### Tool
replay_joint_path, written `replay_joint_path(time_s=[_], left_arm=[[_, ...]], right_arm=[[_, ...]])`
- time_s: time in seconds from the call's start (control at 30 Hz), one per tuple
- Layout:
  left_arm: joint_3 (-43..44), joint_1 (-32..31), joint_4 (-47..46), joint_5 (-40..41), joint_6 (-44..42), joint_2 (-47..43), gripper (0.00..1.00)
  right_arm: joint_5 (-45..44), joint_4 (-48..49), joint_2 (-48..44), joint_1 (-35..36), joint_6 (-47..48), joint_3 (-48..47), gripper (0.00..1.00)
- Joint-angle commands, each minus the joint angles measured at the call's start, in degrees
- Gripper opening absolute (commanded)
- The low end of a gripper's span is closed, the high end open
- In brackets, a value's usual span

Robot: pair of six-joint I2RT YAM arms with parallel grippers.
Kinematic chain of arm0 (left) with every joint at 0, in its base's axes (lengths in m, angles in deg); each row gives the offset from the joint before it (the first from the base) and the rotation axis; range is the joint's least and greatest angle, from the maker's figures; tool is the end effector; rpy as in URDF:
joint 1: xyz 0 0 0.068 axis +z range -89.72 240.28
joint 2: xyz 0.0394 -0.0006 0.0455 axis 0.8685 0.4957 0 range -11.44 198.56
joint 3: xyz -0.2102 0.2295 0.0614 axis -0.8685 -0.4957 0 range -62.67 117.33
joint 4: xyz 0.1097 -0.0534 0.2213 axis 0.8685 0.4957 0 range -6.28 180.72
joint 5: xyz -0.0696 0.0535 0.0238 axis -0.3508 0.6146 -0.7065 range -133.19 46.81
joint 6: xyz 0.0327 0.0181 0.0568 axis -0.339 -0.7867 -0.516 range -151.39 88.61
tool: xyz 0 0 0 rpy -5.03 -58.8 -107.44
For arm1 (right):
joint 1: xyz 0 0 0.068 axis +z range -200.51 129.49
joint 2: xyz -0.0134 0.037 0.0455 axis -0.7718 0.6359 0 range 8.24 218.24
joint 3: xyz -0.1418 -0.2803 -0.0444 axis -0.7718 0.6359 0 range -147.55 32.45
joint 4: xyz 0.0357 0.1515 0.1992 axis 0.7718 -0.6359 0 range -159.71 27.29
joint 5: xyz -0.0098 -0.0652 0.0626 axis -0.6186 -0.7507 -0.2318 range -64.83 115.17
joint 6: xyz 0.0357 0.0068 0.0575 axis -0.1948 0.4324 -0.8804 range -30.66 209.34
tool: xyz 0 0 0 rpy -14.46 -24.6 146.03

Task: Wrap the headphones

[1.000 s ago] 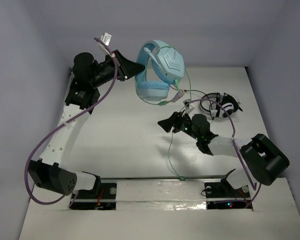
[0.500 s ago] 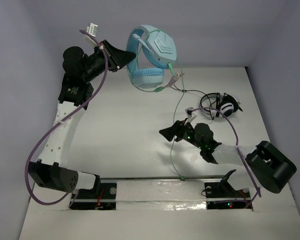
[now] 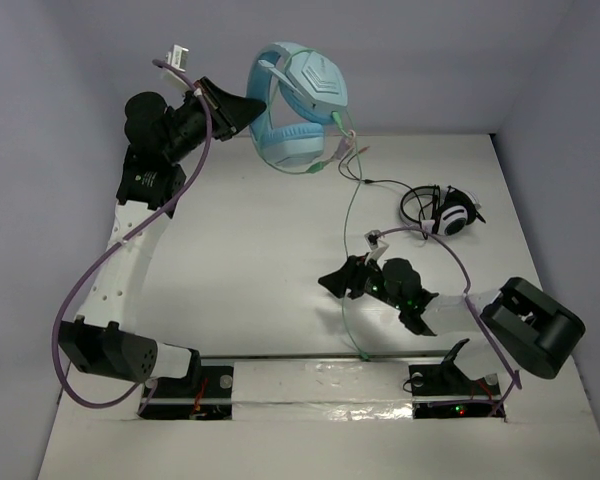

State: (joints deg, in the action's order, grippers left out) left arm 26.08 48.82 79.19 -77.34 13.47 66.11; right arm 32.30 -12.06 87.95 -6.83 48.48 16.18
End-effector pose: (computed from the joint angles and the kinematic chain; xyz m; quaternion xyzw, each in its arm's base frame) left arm 0.2757 -0.0872 0.5529 0.0584 0.6200 -0.5160 0.5882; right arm 0.1753 0.1767 0.2058 -0.0580 0.7788 0.4549 0.4281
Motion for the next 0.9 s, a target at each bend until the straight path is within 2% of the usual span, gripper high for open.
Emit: replay_joint_path(time_s=[0.0,0.1,0.37,0.47,0.53,0.57,0.6,0.67,0.7,0.73,0.87], left_arm=[[1.6,1.1,-6.0,2.2,3.0,-1.1,0.0],[1.4,1.1,-5.8,3.6,2.9,-1.1,0.0],[1.9,2.2,-5.1,6.1,2.1,0.0,0.0],[0.9,2.2,-6.0,6.3,2.5,0.0,0.0],[-0.2,2.2,-6.7,6.4,2.9,-0.1,0.0],[-0.8,2.2,-7.3,6.2,3.2,-0.1,0.0],[-1.7,2.2,-7.8,6.0,3.8,-0.2,0.0],[-2.6,2.2,-8.3,5.6,4.2,-0.6,0.0],[-2.8,2.2,-8.3,5.5,3.9,-0.7,0.0],[-2.8,2.2,-8.0,5.4,3.7,-0.7,0.0],[-2.9,2.2,-7.4,5.3,3.0,-1.5,0.0]], right_arm=[[-2.6,3.8,-0.1,1.5,-0.7,0.6,0.61],[-3.4,3.2,-1.2,2.6,-1.9,1.6,0.57],[-6.4,-2.4,-8.3,5.5,-5.1,6.5,0.59],[-6.8,-5.1,-11.1,6.1,-5.0,6.5,0.34],[-6.8,-6.0,-11.1,6.1,-4.4,5.7,0.31],[-6.8,-6.1,-9.9,6.1,-3.5,5.1,0.32],[-7.8,-6.4,-9.1,6.1,-3.1,3.6,0.37],[-10.9,-7.8,-6.9,6.1,-2.1,1.9,0.5],[-12.9,-9.2,-6.7,6.1,-1.2,0.4,0.6],[-13.6,-9.5,-6.5,6.1,-1.1,0.0,0.64],[-18.8,-10.0,-7.4,6.1,-2.3,-0.2,0.66]])
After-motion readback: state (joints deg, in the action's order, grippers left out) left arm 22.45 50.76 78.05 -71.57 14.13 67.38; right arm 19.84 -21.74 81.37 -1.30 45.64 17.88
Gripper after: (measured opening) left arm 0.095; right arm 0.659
